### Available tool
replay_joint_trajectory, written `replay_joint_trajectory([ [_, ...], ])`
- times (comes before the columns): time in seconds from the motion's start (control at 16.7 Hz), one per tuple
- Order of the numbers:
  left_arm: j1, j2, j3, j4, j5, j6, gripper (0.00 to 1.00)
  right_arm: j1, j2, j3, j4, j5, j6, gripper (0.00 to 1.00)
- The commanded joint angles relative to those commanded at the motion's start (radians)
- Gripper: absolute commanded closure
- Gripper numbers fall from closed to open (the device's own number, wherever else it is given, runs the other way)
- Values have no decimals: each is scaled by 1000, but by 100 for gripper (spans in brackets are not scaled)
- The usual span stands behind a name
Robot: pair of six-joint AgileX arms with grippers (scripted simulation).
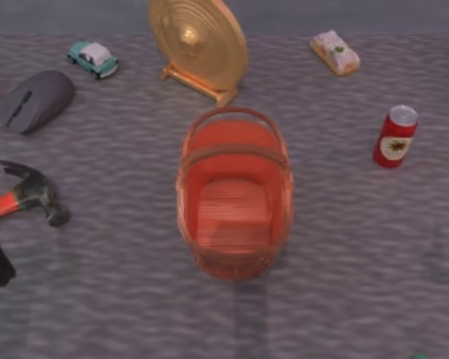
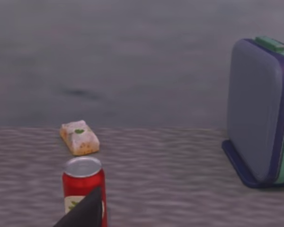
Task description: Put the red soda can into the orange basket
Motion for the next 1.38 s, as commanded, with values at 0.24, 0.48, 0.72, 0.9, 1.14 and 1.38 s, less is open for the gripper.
replay_joint_trajectory([
  [0.24,0,0,0,0,0,0,0,6,30,29,-22,-3,-9,0],
  [0.48,0,0,0,0,0,0,0,29,215,208,-148,-9,-58,0],
  [0.72,0,0,0,0,0,0,0,57,559,526,-360,-9,-140,0],
  [0.9,0,0,0,0,0,0,0,80,886,822,-553,-6,-214,0],
  [1.14,0,0,0,0,0,0,0,112,1363,1249,-826,0,-319,0],
  [1.38,0,0,0,0,0,0,0,141,1825,1664,-1079,4,-417,0],
])
